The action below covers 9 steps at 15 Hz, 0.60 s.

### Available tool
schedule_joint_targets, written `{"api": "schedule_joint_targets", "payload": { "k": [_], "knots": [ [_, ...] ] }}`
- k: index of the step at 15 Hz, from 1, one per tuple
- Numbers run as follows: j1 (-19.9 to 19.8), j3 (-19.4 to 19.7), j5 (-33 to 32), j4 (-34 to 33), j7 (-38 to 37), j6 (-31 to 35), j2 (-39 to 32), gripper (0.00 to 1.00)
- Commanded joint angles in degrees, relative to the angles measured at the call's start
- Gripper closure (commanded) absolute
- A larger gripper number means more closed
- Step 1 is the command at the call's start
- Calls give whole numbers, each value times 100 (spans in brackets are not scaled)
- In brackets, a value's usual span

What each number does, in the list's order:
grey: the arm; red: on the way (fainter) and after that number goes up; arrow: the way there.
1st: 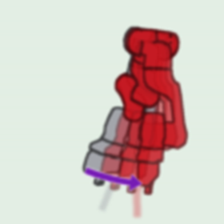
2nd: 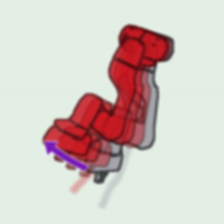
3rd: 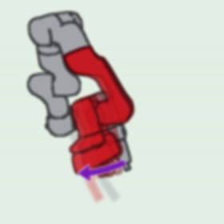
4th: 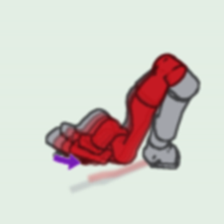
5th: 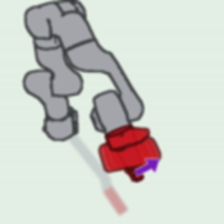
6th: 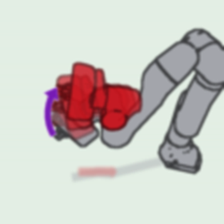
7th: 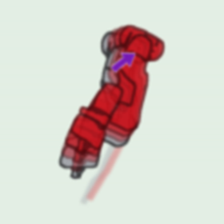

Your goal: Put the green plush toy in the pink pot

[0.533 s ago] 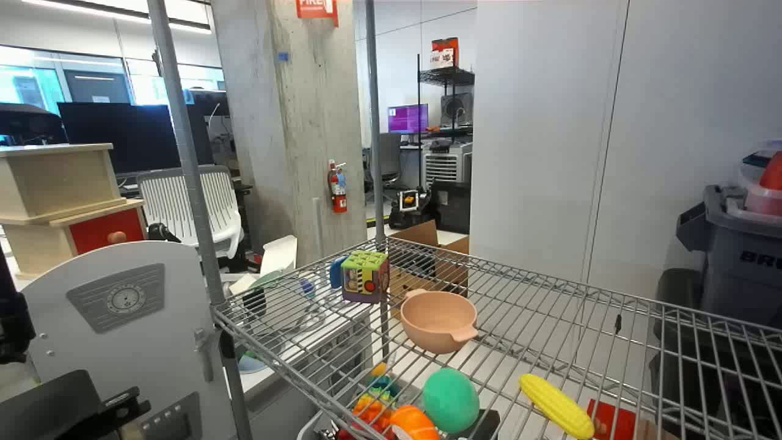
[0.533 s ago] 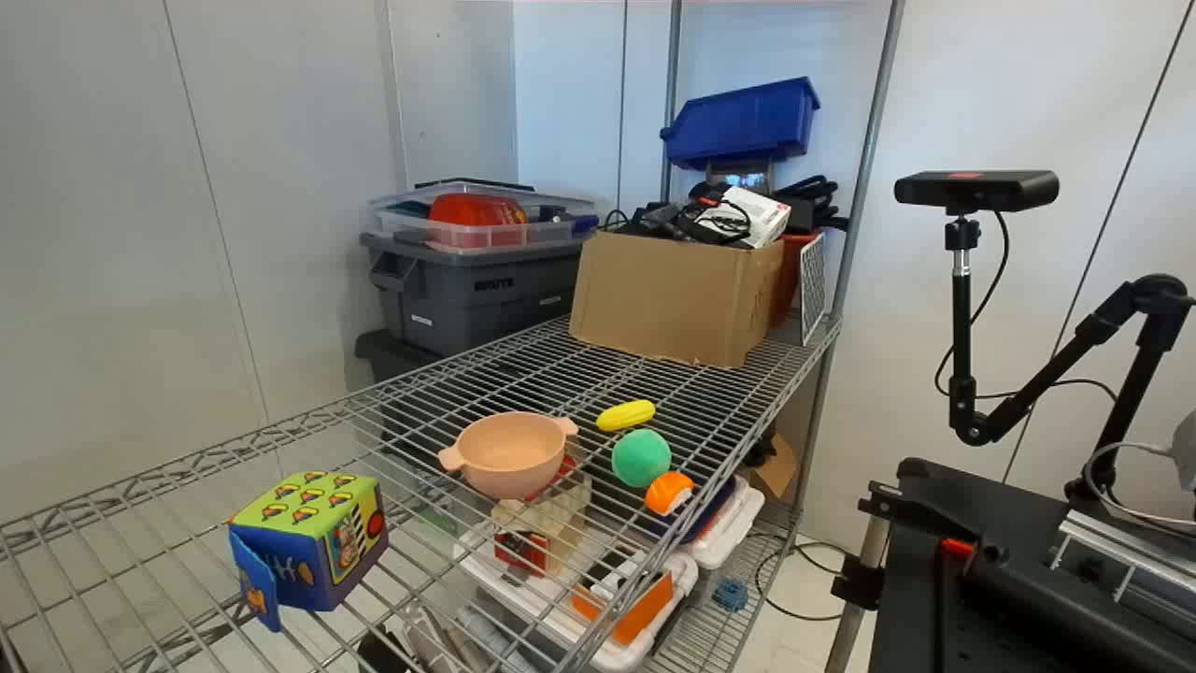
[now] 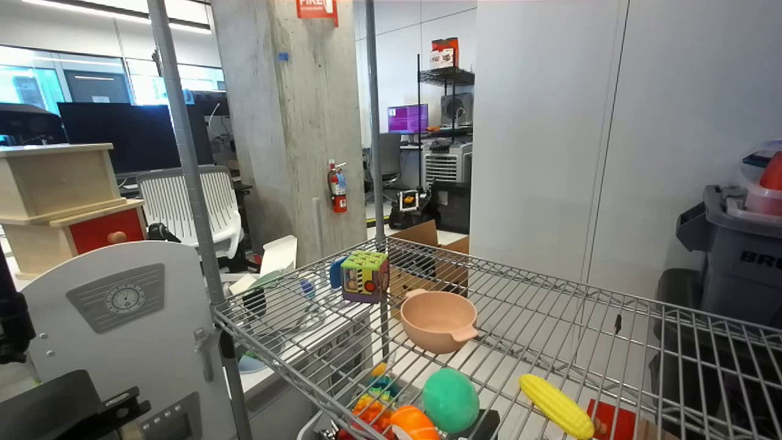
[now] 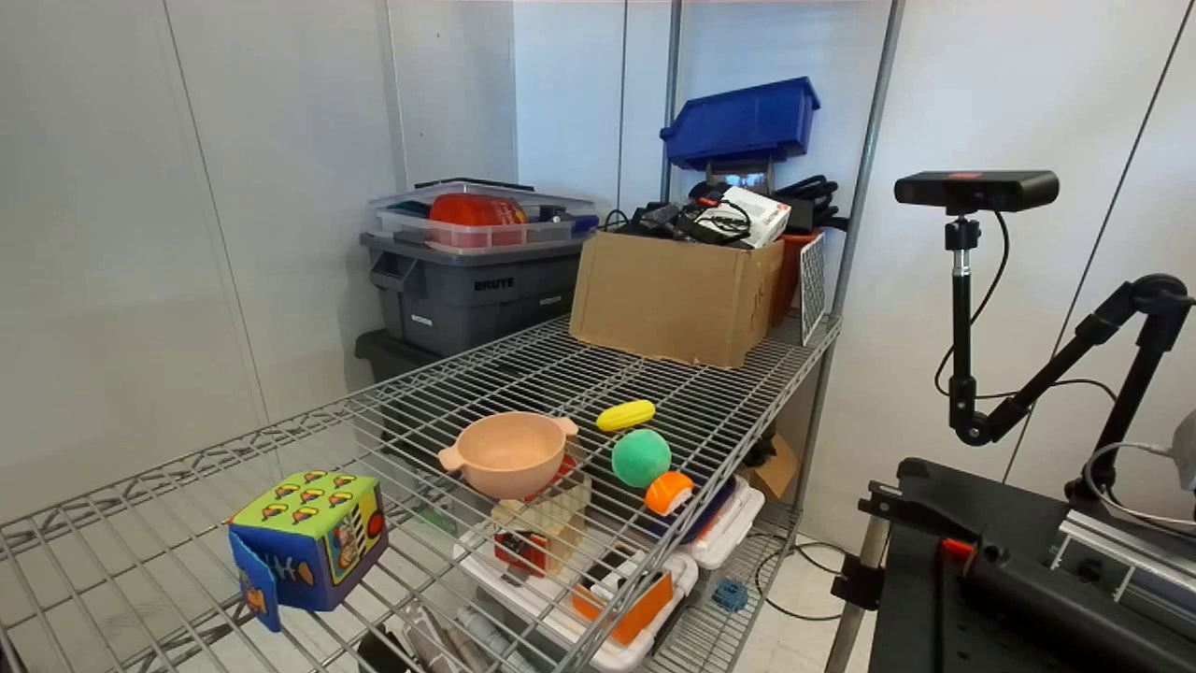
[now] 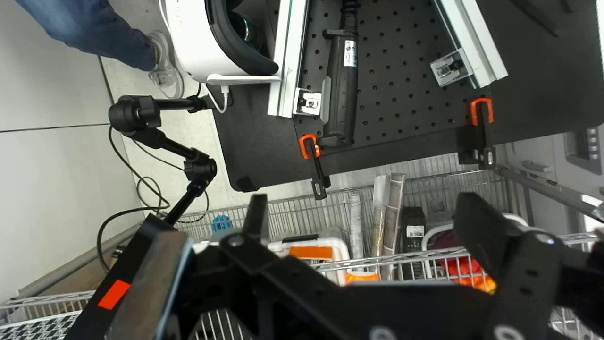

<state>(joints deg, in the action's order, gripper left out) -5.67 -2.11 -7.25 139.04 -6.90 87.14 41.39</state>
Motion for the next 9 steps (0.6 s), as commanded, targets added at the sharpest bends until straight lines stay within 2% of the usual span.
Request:
{"api": "schedule_joint_targets", "payload": {
  "k": [1, 3, 9],
  "knots": [
    [88, 64, -37, -68, -47, -2, -104, 0],
    [65, 155, -195, -307, 162, 154, -609, 0],
    [18, 842, -707, -1251, 1612, 1029, -2664, 0]
  ]
}}
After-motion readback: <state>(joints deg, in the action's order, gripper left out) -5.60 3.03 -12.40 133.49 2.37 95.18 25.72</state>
